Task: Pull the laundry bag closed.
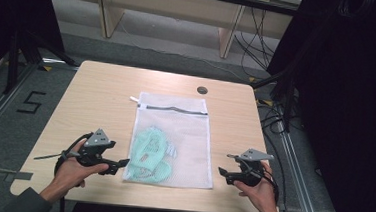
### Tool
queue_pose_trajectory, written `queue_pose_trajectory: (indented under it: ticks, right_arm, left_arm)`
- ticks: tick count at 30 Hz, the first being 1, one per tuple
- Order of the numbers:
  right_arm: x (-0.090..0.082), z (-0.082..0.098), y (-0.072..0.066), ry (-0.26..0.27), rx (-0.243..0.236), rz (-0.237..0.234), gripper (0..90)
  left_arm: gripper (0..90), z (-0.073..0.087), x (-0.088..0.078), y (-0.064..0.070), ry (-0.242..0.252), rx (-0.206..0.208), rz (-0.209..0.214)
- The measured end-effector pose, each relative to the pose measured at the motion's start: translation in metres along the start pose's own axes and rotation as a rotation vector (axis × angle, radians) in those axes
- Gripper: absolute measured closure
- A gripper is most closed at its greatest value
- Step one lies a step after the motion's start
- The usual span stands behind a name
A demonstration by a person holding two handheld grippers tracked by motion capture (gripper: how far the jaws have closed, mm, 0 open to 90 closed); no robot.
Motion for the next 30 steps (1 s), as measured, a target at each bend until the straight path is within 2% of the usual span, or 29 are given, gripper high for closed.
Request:
queue_pose_trajectory:
  ticks: [1,2,3,4,5,6,7,8,9,10,11,12,13,14,15,16,17,18,19,20,21,22,23,24,25,26,30]
  right_arm:
    - [0.001,-0.002,-0.003,0.016,0.007,0.002,27.2]
    - [0.001,-0.004,-0.002,0.016,-0.022,-0.001,31.0]
    - [0.001,-0.004,-0.002,0.016,-0.022,-0.001,31.0]
    - [0.002,-0.006,-0.005,0.032,-0.005,-0.003,37.0]
    - [0.002,-0.010,-0.004,0.040,-0.041,-0.020,43.2]
    - [0.003,-0.013,-0.005,0.035,-0.048,-0.031,49.5]
    - [0.005,-0.015,-0.007,0.041,-0.060,-0.031,53.8]
    - [0.007,-0.016,-0.009,0.037,-0.059,-0.044,55.8]
    - [0.009,-0.018,-0.011,0.026,-0.079,-0.059,59.2]
    - [0.009,-0.018,-0.011,0.026,-0.079,-0.059,59.2]
    - [0.013,-0.019,-0.014,0.022,-0.097,-0.076,64.1]
    - [0.020,-0.019,-0.021,-0.011,-0.134,-0.105,72.6]
    - [0.023,-0.019,-0.024,-0.011,-0.169,-0.110,76.3]
    - [0.024,-0.019,-0.027,-0.030,-0.189,-0.121,79.0]
    - [0.024,-0.019,-0.027,-0.030,-0.189,-0.121,79.0]
    - [0.026,-0.019,-0.029,-0.036,-0.208,-0.138,81.7]
    - [0.029,-0.019,-0.035,-0.058,-0.232,-0.155,85.3]
    - [0.029,-0.019,-0.035,-0.058,-0.232,-0.155,85.3]
    - [0.031,-0.019,-0.036,-0.061,-0.239,-0.163,86.3]
    - [0.032,-0.019,-0.038,-0.070,-0.251,-0.172,87.3]
    - [0.035,-0.019,-0.042,-0.088,-0.263,-0.185,89.2]
    - [0.035,-0.019,-0.042,-0.088,-0.263,-0.185,89.2]
    - [0.038,-0.019,-0.047,-0.117,-0.254,-0.192,90.0]
    - [0.039,-0.019,-0.048,-0.120,-0.262,-0.196,90.0]
    - [0.039,-0.019,-0.048,-0.120,-0.262,-0.196,90.0]
    - [0.044,-0.019,-0.050,-0.137,-0.285,-0.201,90.0]
    - [0.048,-0.019,-0.052,-0.161,-0.305,-0.198,90.0]
  left_arm:
    - [17.0,-0.001,0.001,0.001,-0.004,0.009,0.004]
    - [17.0,-0.001,0.003,0.004,-0.005,0.004,0.006]
    - [16.8,-0.001,0.003,0.004,-0.005,0.004,0.006]
    - [16.8,-0.002,0.006,0.008,0.012,-0.014,0.034]
    - [16.9,-0.003,0.006,0.009,-0.004,0.006,0.037]
    - [19.5,-0.003,0.007,0.013,0.003,0.000,0.034]
    - [22.8,-0.005,0.010,0.017,-0.016,0.025,0.060]
    - [24.8,-0.005,0.011,0.020,-0.028,0.031,0.070]
    - [29.3,-0.005,0.011,0.020,-0.028,0.031,0.070]
    - [29.3,-0.005,0.013,0.024,-0.028,0.036,0.070]
    - [37.8,-0.006,0.015,0.026,-0.048,0.066,0.106]
    - [45.9,-0.004,0.019,0.033,-0.061,0.074,0.122]
    - [52.6,-0.004,0.019,0.033,-0.061,0.074,0.122]
    - [57.6,-0.003,0.020,0.037,-0.077,0.105,0.118]
    - [63.1,-0.003,0.020,0.037,-0.077,0.105,0.118]
    - [63.1,-0.004,0.021,0.037,-0.072,0.138,0.123]
    - [71.5,-0.003,0.022,0.038,-0.067,0.107,0.122]
    - [71.5,-0.004,0.023,0.039,-0.066,0.103,0.120]
    - [75.2,-0.004,0.025,0.039,-0.053,0.105,0.125]
    - [77.4,-0.004,0.025,0.038,-0.055,0.124,0.117]
    - [81.7,-0.004,0.025,0.039,-0.063,0.109,0.111]
    - [81.7,-0.004,0.026,0.039,-0.065,0.119,0.123]
    - [84.4,-0.005,0.029,0.040,-0.064,0.130,0.130]
    - [85.3,-0.004,0.030,0.043,-0.061,0.101,0.133]
    - [86.2,-0.004,0.030,0.043,-0.061,0.101,0.133]
    - [87.5,-0.004,0.032,0.042,-0.074,0.127,0.132]
    - [89.4,-0.004,0.038,0.043,-0.077,0.129,0.135]
Point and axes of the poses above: each handheld gripper's, and its own axes: x roughly forward along the jaws, z roughly out of its underside, y roughly to its right, the point moved 3 cm from there along x, roughly forward along the jaws, and after that the axes turned 2 degrees about z, right-handed, at the moved point
